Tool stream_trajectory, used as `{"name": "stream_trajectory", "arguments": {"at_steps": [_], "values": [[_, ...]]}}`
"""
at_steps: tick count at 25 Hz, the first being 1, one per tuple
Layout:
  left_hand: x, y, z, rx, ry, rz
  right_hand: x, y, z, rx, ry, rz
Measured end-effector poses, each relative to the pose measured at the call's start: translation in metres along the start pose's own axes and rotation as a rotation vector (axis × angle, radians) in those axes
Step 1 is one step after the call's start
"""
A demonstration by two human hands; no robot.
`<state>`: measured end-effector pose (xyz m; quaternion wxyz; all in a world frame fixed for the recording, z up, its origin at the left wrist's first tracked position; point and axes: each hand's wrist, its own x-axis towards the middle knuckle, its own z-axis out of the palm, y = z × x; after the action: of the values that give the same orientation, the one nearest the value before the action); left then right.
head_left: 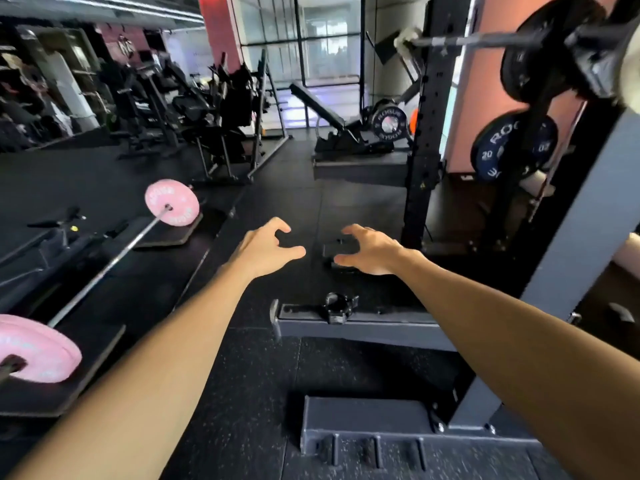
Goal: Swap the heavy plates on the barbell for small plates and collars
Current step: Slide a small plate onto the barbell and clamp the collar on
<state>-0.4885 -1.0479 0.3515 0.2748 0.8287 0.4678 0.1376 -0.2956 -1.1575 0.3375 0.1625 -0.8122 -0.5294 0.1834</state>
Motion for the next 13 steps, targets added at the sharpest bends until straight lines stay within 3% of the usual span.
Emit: {"name": "stream_trajectory", "arguments": {"at_steps": [6, 13], "values": [[0.086, -0.042, 0.112, 0.046, -0.201, -0.063, 0.093, 0.075, 0.081, 0.022, -0.17, 0.08], [0.119, -0.092, 0.218, 0.18, -0.475, -0.034, 0.139, 0.121, 0.171, -0.058, -0.315, 0.107]]}}
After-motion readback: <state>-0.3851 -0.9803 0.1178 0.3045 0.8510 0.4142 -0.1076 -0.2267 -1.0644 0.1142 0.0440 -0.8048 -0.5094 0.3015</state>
